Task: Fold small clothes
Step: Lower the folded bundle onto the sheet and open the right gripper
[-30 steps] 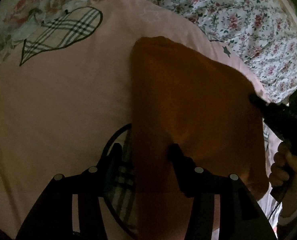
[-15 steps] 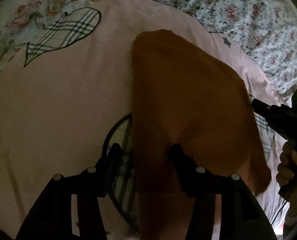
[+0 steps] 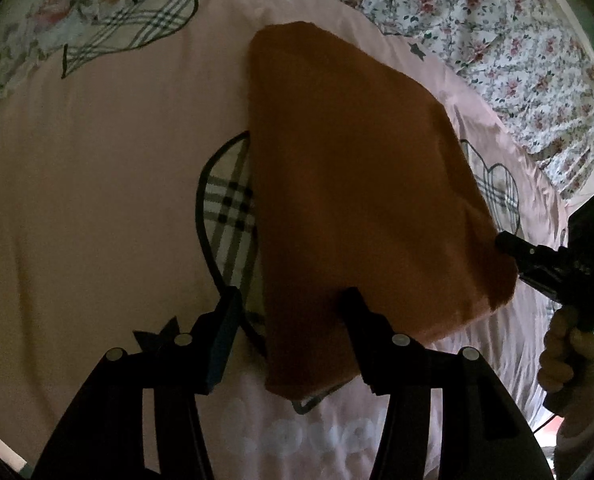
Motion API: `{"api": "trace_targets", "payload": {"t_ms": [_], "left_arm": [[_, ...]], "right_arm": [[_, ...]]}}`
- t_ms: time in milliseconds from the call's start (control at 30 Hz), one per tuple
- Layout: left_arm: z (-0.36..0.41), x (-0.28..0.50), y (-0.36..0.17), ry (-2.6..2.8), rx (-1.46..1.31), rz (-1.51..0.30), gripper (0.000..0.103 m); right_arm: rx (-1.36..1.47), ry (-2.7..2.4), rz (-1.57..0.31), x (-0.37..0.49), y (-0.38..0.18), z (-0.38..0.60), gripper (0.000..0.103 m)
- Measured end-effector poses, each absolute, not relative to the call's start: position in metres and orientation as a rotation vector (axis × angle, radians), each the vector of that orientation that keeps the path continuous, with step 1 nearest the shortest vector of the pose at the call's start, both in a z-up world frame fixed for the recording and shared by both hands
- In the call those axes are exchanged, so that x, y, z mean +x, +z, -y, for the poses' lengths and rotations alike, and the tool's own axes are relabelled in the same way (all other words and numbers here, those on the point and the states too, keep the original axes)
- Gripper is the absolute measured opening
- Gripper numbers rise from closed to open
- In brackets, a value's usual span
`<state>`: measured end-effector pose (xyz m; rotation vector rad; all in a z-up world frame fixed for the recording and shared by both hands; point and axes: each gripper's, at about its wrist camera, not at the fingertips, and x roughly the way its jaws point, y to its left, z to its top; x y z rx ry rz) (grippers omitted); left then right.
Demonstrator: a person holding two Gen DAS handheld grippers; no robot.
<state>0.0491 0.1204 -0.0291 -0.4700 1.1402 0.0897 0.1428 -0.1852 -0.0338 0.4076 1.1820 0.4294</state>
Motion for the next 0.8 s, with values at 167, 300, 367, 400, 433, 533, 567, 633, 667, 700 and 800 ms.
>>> {"api": "trace_targets", "payload": {"t_ms": [167, 300, 367, 400, 433, 533, 567, 633, 667, 700, 800], "left_arm": [[-0.126, 0.051, -0.031, 0.080, -0.499, -1.138, 0.053], [-0.129, 0.052, -0.031, 0.081, -0.502, -1.147, 0.053], [-0.129, 0.052, -0.030, 0.081, -0.479, -1.149, 0.053], [-0.129, 0.052, -0.032, 0.083, -0.465, -1.159, 0.055], [-0.129, 0.052, -0.034, 0.086, -0.451, -1.171, 0.055], [-0.128, 0.052, -0.043, 0.076, -0.434, -1.200, 0.056], [-0.126, 0.052, -0.046, 0.078, -0.421, -1.210, 0.057], [-0.124, 0.051, -0.050, 0.078, -0.396, -1.220, 0.057], [-0.124, 0.050, -0.050, 0.078, -0.394, -1.218, 0.057], [-0.125, 0.049, -0.051, 0.077, -0.395, -1.215, 0.057], [-0.128, 0.048, -0.053, 0.079, -0.418, -1.208, 0.057]], "right_arm": [[0.419, 0.430, -1.170, 0.158, -0.038, 0.181, 0.036], [0.455, 0.470, -1.202, 0.162, -0.042, 0.173, 0.011], [0.530, 0.545, -1.126, 0.152, -0.024, 0.177, 0.010], [0.539, 0.555, -1.105, 0.147, -0.018, 0.179, 0.010], [0.517, 0.538, -1.103, 0.142, -0.016, 0.181, 0.010], [0.442, 0.447, -1.172, 0.141, -0.037, 0.187, 0.009], [0.423, 0.413, -1.194, 0.142, -0.048, 0.190, 0.009], [0.423, 0.378, -1.206, 0.142, -0.064, 0.194, 0.009], [0.424, 0.366, -1.199, 0.142, -0.068, 0.194, 0.009], [0.421, 0.357, -1.191, 0.141, -0.069, 0.194, 0.009], [0.383, 0.341, -1.165, 0.142, -0.066, 0.188, 0.009]]}}
